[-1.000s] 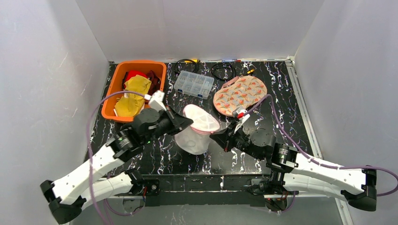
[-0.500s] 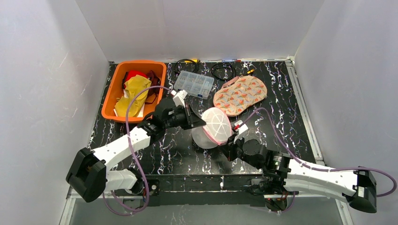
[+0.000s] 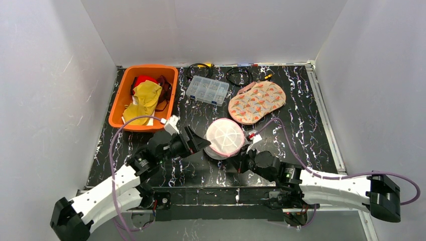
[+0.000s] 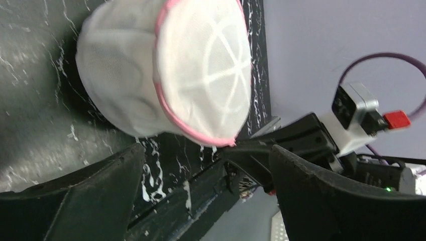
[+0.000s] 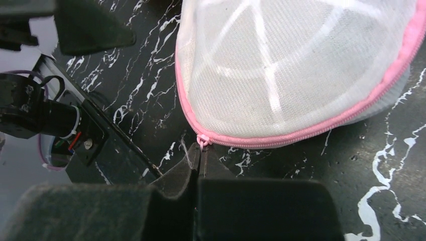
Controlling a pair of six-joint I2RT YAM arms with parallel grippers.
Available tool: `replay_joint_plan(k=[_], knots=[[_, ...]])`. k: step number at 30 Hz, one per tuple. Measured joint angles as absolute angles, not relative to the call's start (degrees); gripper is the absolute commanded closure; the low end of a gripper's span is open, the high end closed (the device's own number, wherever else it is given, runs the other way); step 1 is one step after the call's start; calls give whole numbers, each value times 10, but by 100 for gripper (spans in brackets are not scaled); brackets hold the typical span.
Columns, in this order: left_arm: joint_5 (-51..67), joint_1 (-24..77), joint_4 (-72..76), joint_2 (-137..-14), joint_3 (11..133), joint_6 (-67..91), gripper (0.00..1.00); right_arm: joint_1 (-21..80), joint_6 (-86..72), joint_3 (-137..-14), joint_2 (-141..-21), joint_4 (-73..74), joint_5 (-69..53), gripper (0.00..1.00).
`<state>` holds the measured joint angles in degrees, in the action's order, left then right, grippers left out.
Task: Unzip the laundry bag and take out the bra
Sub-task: Unzip the laundry bag at the center of the board.
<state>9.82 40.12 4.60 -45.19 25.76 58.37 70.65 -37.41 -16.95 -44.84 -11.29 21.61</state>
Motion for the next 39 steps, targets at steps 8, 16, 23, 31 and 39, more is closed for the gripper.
replay_joint_plan(k=[8,16,23,31,39], knots=[[-12,539,-2,-462,262,679,23,713,-402,-170,-514,-180,205,99],[-54,557,21,-565,265,737,39,720,-403,-171,-556,-236,160,99],[-81,560,40,-580,279,752,50,724,-401,-171,-551,-264,149,99],[-91,561,51,-603,294,747,95,725,-398,-171,-552,-272,148,99],[-111,562,50,-602,300,731,100,728,-381,-178,-511,-200,161,99]])
